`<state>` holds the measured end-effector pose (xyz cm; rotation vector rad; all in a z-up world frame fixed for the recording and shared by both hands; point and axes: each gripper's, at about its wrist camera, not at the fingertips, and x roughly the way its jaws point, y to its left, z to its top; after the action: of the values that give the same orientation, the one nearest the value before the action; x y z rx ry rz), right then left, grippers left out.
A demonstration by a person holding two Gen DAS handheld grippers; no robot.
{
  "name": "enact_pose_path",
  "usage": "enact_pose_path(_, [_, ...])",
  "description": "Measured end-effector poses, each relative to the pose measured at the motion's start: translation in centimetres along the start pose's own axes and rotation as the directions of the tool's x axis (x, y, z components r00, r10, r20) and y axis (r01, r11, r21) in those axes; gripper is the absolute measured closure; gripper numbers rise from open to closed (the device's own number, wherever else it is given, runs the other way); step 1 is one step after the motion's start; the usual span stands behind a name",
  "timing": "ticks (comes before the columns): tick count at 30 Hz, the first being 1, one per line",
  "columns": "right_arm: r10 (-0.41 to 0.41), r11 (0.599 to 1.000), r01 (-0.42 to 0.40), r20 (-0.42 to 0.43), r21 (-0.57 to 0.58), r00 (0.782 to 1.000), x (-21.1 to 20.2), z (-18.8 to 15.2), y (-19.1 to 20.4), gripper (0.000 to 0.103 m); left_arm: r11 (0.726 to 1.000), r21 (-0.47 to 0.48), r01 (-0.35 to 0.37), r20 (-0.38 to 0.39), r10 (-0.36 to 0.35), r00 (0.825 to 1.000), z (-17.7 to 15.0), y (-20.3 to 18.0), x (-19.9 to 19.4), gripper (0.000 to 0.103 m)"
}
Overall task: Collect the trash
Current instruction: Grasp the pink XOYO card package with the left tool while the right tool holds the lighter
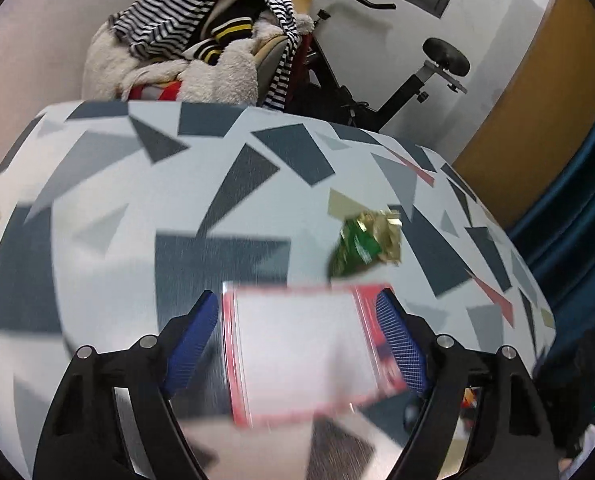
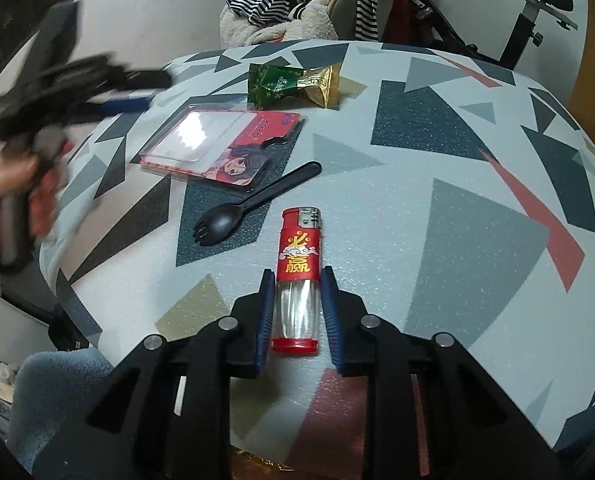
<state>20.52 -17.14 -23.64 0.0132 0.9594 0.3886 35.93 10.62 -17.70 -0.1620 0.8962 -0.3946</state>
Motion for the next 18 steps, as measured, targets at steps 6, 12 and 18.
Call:
enact_pose_path(6, [-0.001, 1.0, 0.001, -0.003, -0.01, 1.0, 0.0, 0.1, 0.0, 0.077, 0.988, -0.095, 0.119, -0.081, -0.127, 0.989, 1.6, 1.8, 4.1, 0.024])
enact_pose_path(12, [-0.01, 0.999, 0.01, -0.002, -0.033, 1.0, 0.0, 0.0, 0.2, 0.077, 0.975, -0.144, 0.171, -0.081, -0.184, 0.98, -0.1, 3.1, 4.0, 0.024])
enact_pose_path(18, [-0.003, 1.0, 0.003, -0.004, -0.019, 1.0, 0.1, 0.1, 0.1, 0.077, 0.984, -0.076, 0.162, -0.118, -0.17, 0.978, -3.0, 2.5, 1.1, 0.024])
